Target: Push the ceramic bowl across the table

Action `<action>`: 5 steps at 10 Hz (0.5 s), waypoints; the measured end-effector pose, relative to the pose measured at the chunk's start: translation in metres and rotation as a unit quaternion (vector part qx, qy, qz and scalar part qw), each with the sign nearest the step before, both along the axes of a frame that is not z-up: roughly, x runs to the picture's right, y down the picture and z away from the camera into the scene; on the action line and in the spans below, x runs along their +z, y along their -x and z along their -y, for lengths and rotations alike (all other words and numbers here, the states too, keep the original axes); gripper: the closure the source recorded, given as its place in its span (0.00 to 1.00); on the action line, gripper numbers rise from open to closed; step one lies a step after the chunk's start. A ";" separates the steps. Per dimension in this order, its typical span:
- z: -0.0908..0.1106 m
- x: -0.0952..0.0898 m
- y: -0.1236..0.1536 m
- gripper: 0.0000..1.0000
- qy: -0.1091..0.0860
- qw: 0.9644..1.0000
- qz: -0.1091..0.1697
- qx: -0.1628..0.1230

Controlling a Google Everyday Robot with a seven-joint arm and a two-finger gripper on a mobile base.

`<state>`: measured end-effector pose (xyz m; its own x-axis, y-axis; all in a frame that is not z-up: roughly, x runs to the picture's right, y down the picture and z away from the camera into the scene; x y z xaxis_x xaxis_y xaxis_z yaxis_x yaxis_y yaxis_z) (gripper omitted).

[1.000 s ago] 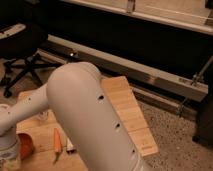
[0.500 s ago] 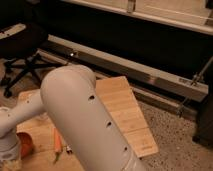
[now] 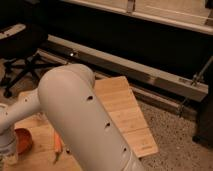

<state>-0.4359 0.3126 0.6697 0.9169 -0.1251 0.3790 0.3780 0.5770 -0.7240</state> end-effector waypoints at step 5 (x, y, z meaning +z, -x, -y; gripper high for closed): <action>0.023 0.034 0.023 1.00 -0.032 0.999 -0.012 0.014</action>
<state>-0.4585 0.2896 0.7034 0.9288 -0.1230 0.3495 0.3447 0.6325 -0.6936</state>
